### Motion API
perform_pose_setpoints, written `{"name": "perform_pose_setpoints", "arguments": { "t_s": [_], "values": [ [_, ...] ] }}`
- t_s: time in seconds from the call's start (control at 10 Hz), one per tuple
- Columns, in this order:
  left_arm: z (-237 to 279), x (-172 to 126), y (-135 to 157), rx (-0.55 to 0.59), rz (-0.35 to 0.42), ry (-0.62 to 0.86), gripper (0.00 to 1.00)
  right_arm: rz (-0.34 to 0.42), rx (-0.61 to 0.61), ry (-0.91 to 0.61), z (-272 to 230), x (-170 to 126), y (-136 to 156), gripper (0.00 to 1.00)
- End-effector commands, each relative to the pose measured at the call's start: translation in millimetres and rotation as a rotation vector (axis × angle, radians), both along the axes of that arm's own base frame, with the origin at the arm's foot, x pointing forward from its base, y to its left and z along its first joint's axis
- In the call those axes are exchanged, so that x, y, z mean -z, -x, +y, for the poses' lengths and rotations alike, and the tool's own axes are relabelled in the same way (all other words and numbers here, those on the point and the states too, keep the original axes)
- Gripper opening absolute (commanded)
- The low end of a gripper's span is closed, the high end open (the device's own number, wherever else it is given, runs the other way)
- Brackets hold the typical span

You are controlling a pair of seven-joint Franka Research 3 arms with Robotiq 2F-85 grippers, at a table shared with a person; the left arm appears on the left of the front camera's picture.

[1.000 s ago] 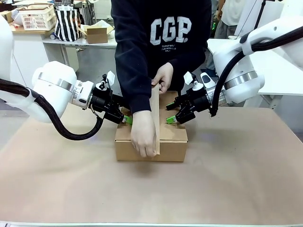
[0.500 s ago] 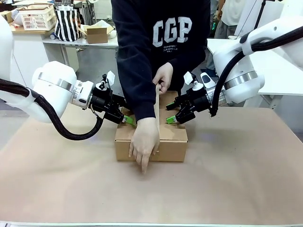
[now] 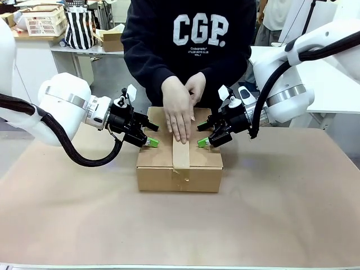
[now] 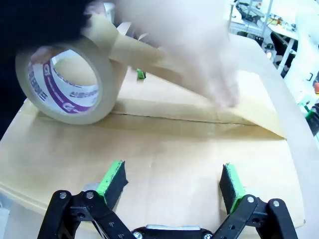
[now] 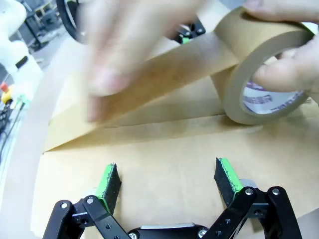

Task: Pack the gift set into the box.
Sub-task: Press and hold the closed box until the human finishes sealing it.

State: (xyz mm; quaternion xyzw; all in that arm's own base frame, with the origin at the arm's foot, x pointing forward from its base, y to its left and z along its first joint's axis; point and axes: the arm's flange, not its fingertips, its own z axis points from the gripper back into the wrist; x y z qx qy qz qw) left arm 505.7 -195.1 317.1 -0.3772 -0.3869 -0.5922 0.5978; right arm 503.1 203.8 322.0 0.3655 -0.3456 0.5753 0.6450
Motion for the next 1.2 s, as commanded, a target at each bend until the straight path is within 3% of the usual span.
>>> {"name": "perform_pose_setpoints", "arguments": {
  "t_s": [0.0,1.1],
  "values": [
    [1.7,4.5,1.4,0.005,-0.007,-0.004,1.0,-0.004,0.013,-0.001,-1.1,5.4,3.3,1.0],
    [1.7,4.5,1.4,0.005,-0.007,-0.004,1.0,-0.004,0.013,-0.001,-1.1,5.4,3.3,1.0]
  ]
}}
